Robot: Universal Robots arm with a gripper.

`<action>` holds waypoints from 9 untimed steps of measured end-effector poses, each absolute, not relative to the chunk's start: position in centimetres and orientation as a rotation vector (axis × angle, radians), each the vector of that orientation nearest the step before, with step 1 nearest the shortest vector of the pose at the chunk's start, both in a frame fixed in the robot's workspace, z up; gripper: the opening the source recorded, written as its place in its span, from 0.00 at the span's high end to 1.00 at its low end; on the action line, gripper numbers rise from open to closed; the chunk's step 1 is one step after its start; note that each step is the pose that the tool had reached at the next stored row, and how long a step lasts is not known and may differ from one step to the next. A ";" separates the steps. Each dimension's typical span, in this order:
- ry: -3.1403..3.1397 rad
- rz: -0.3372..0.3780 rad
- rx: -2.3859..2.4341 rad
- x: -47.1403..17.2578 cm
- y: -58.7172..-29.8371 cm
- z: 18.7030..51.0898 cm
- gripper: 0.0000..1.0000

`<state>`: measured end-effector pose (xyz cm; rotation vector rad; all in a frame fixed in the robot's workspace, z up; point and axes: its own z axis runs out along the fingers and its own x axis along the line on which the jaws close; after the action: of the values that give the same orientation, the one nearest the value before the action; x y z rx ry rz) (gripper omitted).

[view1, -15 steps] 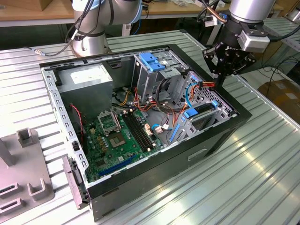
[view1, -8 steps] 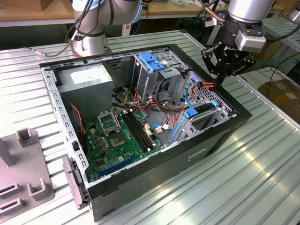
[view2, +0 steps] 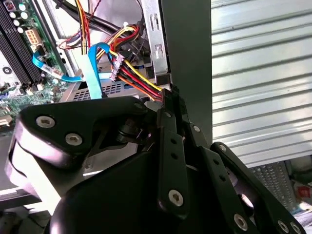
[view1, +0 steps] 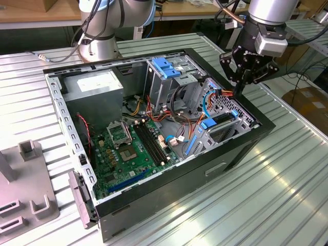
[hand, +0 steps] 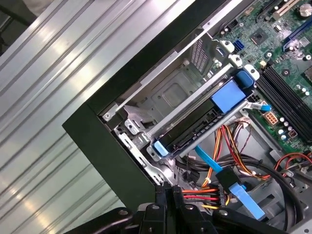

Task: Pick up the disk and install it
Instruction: 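Insert the first disk wire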

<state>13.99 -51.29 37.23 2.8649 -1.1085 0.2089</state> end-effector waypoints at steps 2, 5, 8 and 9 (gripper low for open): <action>-1.147 0.208 2.847 14.0 -51.3 37.2 0.83; -1.213 0.206 2.814 14.0 -51.3 37.2 0.83; -1.267 0.205 2.784 14.0 -51.3 37.2 0.83; -1.289 0.205 2.772 14.0 -51.3 37.2 0.83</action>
<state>13.99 -51.29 37.22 2.7720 -1.2887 0.2049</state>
